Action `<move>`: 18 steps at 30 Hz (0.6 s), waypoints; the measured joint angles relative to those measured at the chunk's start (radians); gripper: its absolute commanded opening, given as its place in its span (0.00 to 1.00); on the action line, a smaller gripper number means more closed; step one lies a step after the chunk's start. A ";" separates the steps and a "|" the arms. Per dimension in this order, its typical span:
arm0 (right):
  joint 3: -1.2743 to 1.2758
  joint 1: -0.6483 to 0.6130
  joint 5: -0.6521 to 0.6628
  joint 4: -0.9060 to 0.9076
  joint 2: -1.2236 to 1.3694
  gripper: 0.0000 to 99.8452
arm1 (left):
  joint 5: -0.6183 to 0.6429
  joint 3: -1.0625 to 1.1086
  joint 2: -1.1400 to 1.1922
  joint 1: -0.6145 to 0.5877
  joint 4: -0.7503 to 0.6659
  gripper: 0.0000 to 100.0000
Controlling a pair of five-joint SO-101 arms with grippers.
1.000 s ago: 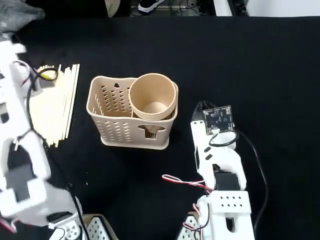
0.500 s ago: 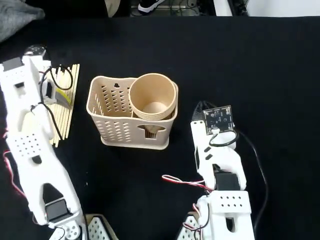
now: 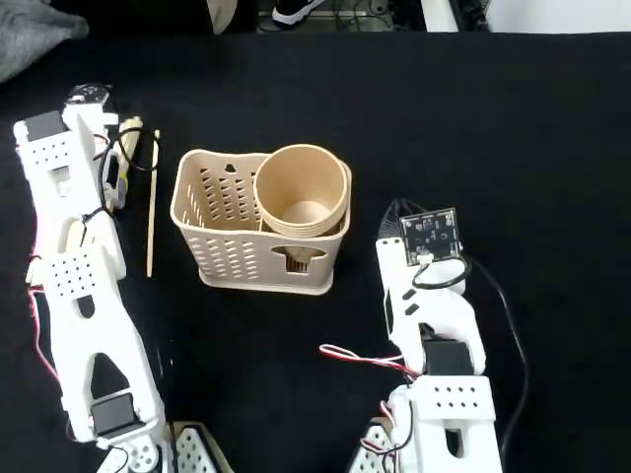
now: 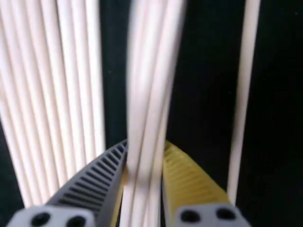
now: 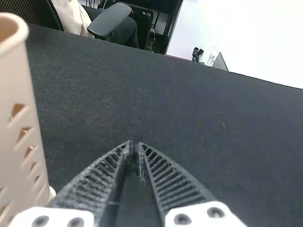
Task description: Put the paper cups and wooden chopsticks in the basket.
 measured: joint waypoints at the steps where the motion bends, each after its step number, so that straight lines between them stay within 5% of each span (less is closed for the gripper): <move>1: 0.000 0.000 0.000 0.000 0.000 0.01 | 0.000 -0.002 0.000 0.002 0.000 0.04; 18: 0.000 0.000 0.000 0.000 0.000 0.01 | 0.049 -0.002 -0.133 0.038 -0.005 0.03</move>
